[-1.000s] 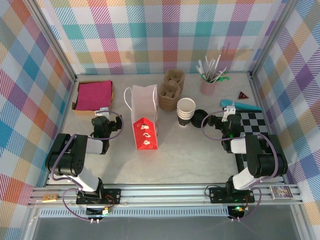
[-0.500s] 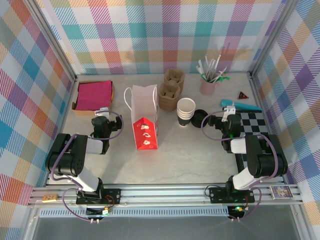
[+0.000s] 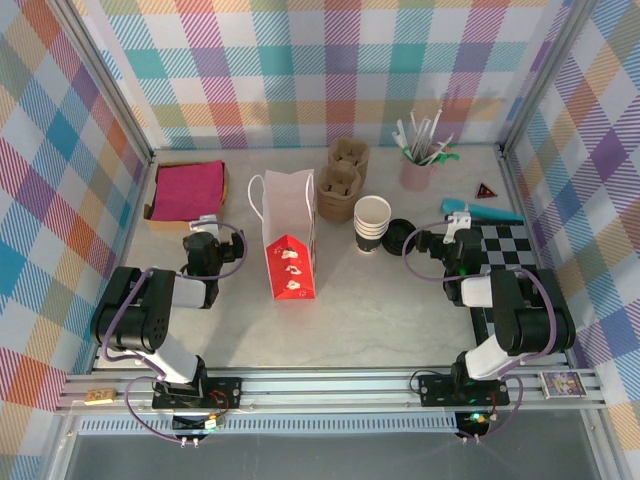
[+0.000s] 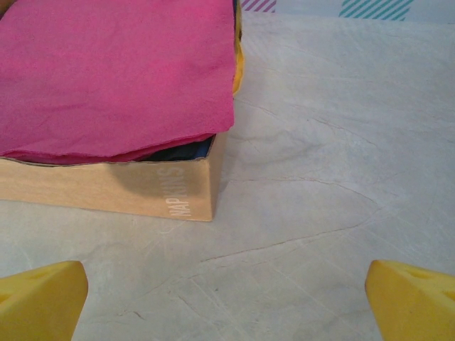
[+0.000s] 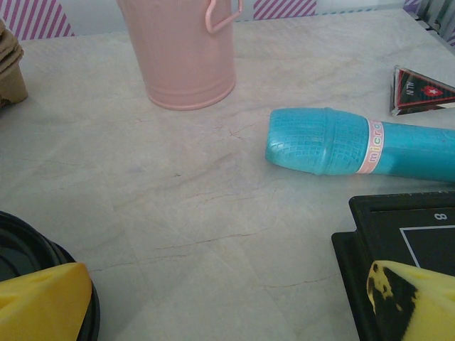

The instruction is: Pack the takeout coffee

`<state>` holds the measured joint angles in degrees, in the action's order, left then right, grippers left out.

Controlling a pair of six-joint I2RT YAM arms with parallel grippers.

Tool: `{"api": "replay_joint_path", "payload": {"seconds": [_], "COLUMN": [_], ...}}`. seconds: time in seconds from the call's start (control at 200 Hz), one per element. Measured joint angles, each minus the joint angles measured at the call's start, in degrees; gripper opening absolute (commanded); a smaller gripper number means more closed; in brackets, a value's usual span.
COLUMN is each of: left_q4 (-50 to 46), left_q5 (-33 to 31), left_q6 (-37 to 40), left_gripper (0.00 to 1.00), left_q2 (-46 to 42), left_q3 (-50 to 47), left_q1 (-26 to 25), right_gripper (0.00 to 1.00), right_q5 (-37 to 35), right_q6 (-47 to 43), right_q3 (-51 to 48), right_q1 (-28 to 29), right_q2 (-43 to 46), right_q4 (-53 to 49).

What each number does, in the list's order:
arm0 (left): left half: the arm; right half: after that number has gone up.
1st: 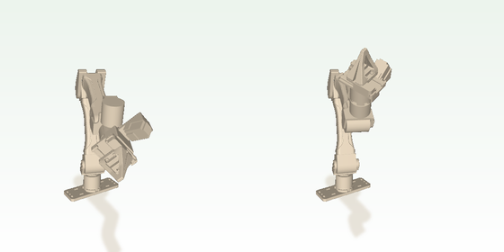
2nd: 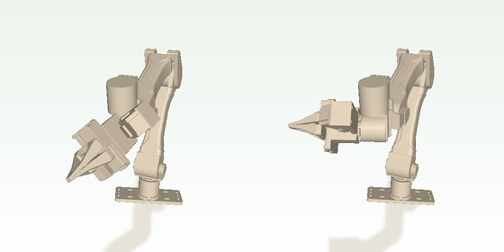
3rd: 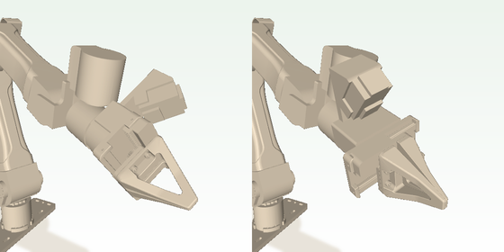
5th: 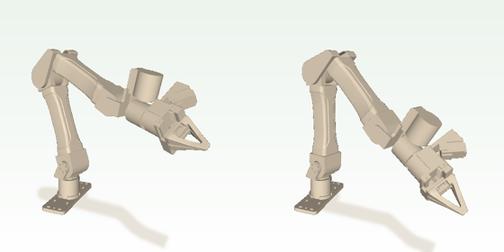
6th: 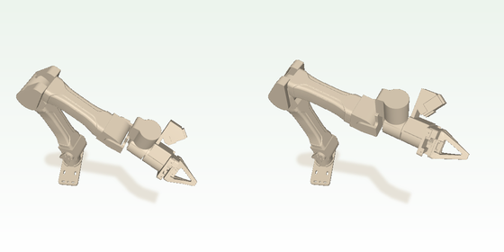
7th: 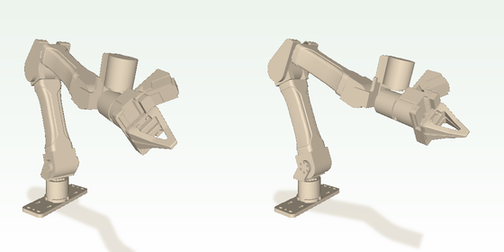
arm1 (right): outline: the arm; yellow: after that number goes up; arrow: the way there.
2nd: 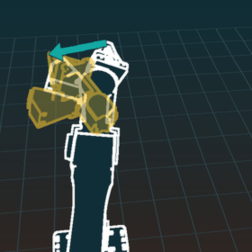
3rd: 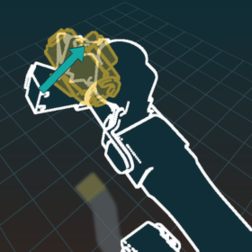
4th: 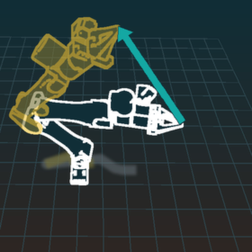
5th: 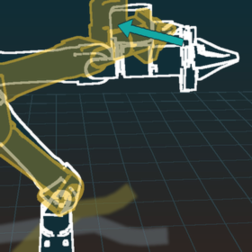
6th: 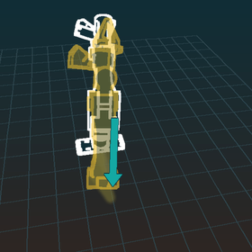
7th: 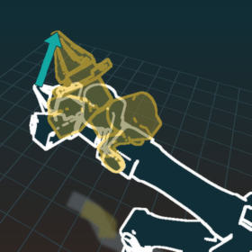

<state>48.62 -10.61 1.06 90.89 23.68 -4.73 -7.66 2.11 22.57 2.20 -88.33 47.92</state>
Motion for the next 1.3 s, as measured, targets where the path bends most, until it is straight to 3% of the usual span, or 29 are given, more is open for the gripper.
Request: {"api": "replay_joint_path", "payload": {"seconds": [0.065,0.275,0.48,0.69,0.895,1.17,1.3], "left_q4": [-4.44,-21.75,-39.56,-58.97,-72.81,-80.43,-82.40], "left_q5": [-1.42,-8.72,-11.56,-8.68,-1.86,8.96,13.57], "left_q6": [-0.26,-4.76,-9.64,-13.35,-16.61,-21.09,-22.97], "left_gripper": [1.00,1.00,1.00,1.00,1.00,1.00,0.99], "left_q2": [-2.95,-16.90,-26.64,-33.46,-36.70,-45.42,-49.29], "left_q3": [0.22,9.64,20.85,32.30,43.04,39.17,36.83], "left_q1": [-0.02,-1.09,-2.73,-2.82,-3.23,-3.50,-3.52], "right_gripper": [0.99,0.99,0.99,1.00,0.99,0.94,0.82], "right_q5": [0.09,2.36,4.83,9.84,16.15,22.36,24.24], "right_q6": [-0.15,1.09,12.98,22.38,24.48,22.03,20.02], "right_q3": [0.02,5.66,13.16,18.25,27.61,38.49,41.97], "right_q1": [0.09,0.31,0.44,0.44,0.44,0.50,1.09], "right_q2": [3.23,24.96,36.61,40.85,38.84,35.50,32.76], "right_q4": [-3.61,-22.05,-43.12,-59.32,-70.40,-80.59,-84.85]}}
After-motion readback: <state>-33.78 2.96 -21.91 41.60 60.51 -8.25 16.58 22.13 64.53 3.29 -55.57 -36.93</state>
